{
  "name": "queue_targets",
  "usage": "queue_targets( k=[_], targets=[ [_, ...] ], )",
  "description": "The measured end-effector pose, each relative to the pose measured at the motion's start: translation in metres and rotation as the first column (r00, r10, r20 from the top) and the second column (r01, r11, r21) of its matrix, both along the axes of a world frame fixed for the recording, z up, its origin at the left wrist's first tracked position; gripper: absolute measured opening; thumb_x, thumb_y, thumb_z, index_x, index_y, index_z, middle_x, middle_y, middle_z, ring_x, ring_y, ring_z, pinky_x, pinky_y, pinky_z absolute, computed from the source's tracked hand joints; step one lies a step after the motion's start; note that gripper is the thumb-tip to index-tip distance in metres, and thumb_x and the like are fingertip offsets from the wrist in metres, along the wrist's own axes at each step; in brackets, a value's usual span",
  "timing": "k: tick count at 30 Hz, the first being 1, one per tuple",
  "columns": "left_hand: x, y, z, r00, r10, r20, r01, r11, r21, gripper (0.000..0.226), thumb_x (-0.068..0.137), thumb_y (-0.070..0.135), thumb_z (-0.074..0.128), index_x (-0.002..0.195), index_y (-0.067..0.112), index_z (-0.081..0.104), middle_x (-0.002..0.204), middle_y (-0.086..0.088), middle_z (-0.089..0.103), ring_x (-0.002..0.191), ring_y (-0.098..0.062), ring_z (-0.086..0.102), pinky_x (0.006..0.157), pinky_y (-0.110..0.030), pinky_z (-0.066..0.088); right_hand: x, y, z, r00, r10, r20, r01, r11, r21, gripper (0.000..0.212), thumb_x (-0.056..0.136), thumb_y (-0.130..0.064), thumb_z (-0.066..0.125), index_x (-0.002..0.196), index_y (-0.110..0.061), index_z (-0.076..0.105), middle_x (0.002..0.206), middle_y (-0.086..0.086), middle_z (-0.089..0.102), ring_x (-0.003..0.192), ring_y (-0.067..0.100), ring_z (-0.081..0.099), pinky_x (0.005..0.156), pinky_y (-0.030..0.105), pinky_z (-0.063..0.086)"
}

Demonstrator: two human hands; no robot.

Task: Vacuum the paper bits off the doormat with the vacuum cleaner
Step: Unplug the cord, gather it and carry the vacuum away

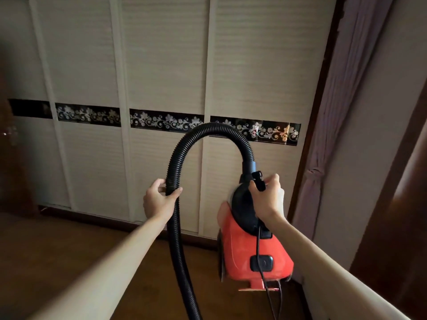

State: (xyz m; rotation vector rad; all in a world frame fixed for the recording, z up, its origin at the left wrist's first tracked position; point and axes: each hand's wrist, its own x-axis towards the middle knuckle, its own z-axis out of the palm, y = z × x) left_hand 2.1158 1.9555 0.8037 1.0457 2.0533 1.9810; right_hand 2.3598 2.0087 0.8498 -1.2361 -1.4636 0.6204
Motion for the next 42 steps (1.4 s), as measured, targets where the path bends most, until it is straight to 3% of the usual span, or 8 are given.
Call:
queue_targets(
  k=[9, 14, 24, 27, 32, 36, 40, 42],
  targets=[
    [-0.058, 0.127, -0.024, 1.000, 0.024, 0.000, -0.024, 1.000, -0.002, 0.032, 0.074, 0.029, 0.085, 0.097, 0.019, 0.066, 0.093, 0.004, 0.068, 0.082, -0.018, 0.063, 0.063, -0.026, 0.043, -0.065, 0.126, -0.024, 0.998, 0.041, -0.053, -0.042, 0.999, -0.028, 0.027, 0.087, -0.035, 0.062, 0.085, -0.020, 0.040, 0.085, 0.007, 0.057, 0.070, 0.033, 0.062, 0.059, 0.055, 0.056],
    [-0.115, 0.216, -0.041, 0.999, 0.043, 0.028, -0.042, 0.999, -0.019, 0.032, 0.075, 0.029, 0.085, 0.100, 0.021, 0.066, 0.093, 0.004, 0.071, 0.082, -0.018, 0.068, 0.071, -0.033, 0.055, -0.117, 0.220, -0.030, 0.997, 0.082, -0.015, -0.082, 0.996, -0.034, 0.026, 0.088, -0.033, 0.062, 0.089, -0.017, 0.042, 0.087, 0.007, 0.056, 0.072, 0.030, 0.062, 0.057, 0.053, 0.056],
    [-0.194, 0.367, -0.042, 1.000, 0.016, 0.017, -0.015, 1.000, -0.019, 0.033, 0.076, 0.023, 0.085, 0.102, 0.015, 0.067, 0.093, 0.001, 0.073, 0.078, -0.016, 0.070, 0.071, -0.038, 0.060, -0.188, 0.388, -0.023, 0.990, 0.140, -0.018, -0.140, 0.989, -0.038, 0.023, 0.091, -0.032, 0.060, 0.092, -0.016, 0.043, 0.087, 0.006, 0.056, 0.074, 0.026, 0.061, 0.060, 0.048, 0.057],
    [-0.212, 0.410, -0.038, 0.999, 0.028, 0.015, -0.028, 0.999, -0.017, 0.035, 0.076, 0.023, 0.085, 0.105, 0.014, 0.066, 0.093, 0.001, 0.071, 0.079, -0.016, 0.070, 0.070, -0.035, 0.058, -0.208, 0.438, -0.023, 0.984, 0.180, -0.012, -0.181, 0.983, -0.021, 0.023, 0.093, -0.028, 0.060, 0.092, -0.014, 0.042, 0.080, 0.003, 0.054, 0.067, 0.025, 0.060, 0.051, 0.039, 0.053],
    [-0.255, 0.485, -0.041, 0.996, 0.087, -0.001, -0.087, 0.996, -0.034, 0.032, 0.077, 0.024, 0.084, 0.102, 0.016, 0.067, 0.094, 0.000, 0.072, 0.084, -0.019, 0.070, 0.077, -0.044, 0.060, -0.250, 0.533, -0.031, 0.964, 0.266, -0.004, -0.266, 0.964, 0.009, 0.021, 0.095, -0.025, 0.060, 0.095, -0.014, 0.041, 0.074, 0.000, 0.053, 0.058, 0.014, 0.053, 0.043, 0.025, 0.042],
    [-0.280, 0.537, -0.039, 0.987, 0.163, -0.010, -0.163, 0.986, -0.024, 0.035, 0.080, 0.022, 0.082, 0.110, 0.015, 0.065, 0.099, -0.006, 0.071, 0.087, -0.022, 0.069, 0.076, -0.035, 0.058, -0.286, 0.605, -0.037, 0.942, 0.335, 0.028, -0.336, 0.941, 0.038, 0.022, 0.095, -0.022, 0.060, 0.097, -0.009, 0.042, 0.072, -0.002, 0.051, 0.057, 0.009, 0.051, 0.041, 0.021, 0.041],
    [-0.305, 0.572, -0.034, 0.964, 0.264, -0.010, -0.264, 0.964, -0.030, 0.037, 0.081, 0.024, 0.081, 0.111, 0.012, 0.065, 0.093, -0.002, 0.066, 0.073, -0.006, 0.062, 0.060, -0.017, 0.049, -0.328, 0.655, -0.043, 0.914, 0.404, 0.029, -0.405, 0.913, 0.051, 0.023, 0.094, -0.021, 0.061, 0.095, -0.007, 0.042, 0.071, -0.003, 0.051, 0.058, 0.006, 0.049, 0.041, 0.014, 0.036],
    [-0.324, 0.580, -0.036, 0.951, 0.309, -0.021, -0.310, 0.950, -0.045, 0.035, 0.080, 0.026, 0.082, 0.108, 0.012, 0.065, 0.096, -0.006, 0.068, 0.076, -0.014, 0.065, 0.061, -0.022, 0.052, -0.352, 0.675, -0.047, 0.902, 0.431, 0.028, -0.432, 0.901, 0.050, 0.023, 0.093, -0.021, 0.062, 0.094, -0.009, 0.043, 0.073, -0.001, 0.052, 0.060, 0.005, 0.050, 0.043, 0.015, 0.034]
  ],
)
